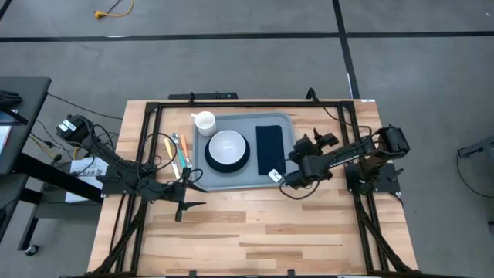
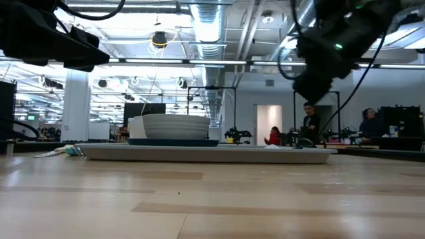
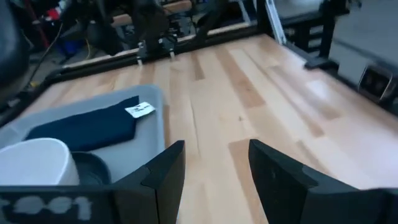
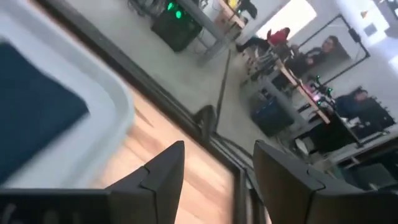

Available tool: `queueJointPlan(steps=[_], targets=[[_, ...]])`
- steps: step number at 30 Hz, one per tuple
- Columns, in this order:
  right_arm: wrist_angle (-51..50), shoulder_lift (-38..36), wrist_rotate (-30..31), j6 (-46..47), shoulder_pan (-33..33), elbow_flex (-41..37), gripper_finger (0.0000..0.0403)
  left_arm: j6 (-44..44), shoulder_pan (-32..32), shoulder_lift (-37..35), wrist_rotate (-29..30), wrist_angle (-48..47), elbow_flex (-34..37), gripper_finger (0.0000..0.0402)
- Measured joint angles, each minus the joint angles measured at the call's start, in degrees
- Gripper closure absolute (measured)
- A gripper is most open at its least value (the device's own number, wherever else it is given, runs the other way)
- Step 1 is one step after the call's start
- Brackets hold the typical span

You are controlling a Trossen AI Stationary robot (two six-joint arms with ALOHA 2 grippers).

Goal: Set up tray
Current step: Put the orange fork on the black napkin

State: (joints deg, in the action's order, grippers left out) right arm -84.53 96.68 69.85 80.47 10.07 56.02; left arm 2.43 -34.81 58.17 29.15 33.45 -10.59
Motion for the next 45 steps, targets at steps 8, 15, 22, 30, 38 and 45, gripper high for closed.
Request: queueJointPlan(steps=[8,15,22,30,38,45], targets=[[3.1,-7.5,-6.5,6.6,5.4,-9.8,0.0268,-18.9,-1.0,0.0,7.2,1.1,0.0,0.0235],[16.0,-14.1,13.2,15.7,15.6,-11.8,0.0291,-29.7,-6.6,-0.1,35.6,3.7,0.0,0.0235],[22.5,-15.0,20.2,15.4,17.3,-10.2,0.0290,-40.6,-6.8,-0.1,43.7,4.9,0.0,0.0235],[30.0,-11.2,20.2,13.5,19.9,-10.0,0.0290,-45.7,-4.0,-0.1,37.2,3.6,0.0,0.0235],[26.0,-1.0,20.1,7.8,32.9,-10.0,0.0298,-51.8,-2.3,0.1,23.3,3.1,-0.4,0.0235],[22.2,1.2,20.0,8.0,40.4,-10.0,0.0324,-52.6,-2.3,0.1,27.3,0.7,-3.1,0.0235]])
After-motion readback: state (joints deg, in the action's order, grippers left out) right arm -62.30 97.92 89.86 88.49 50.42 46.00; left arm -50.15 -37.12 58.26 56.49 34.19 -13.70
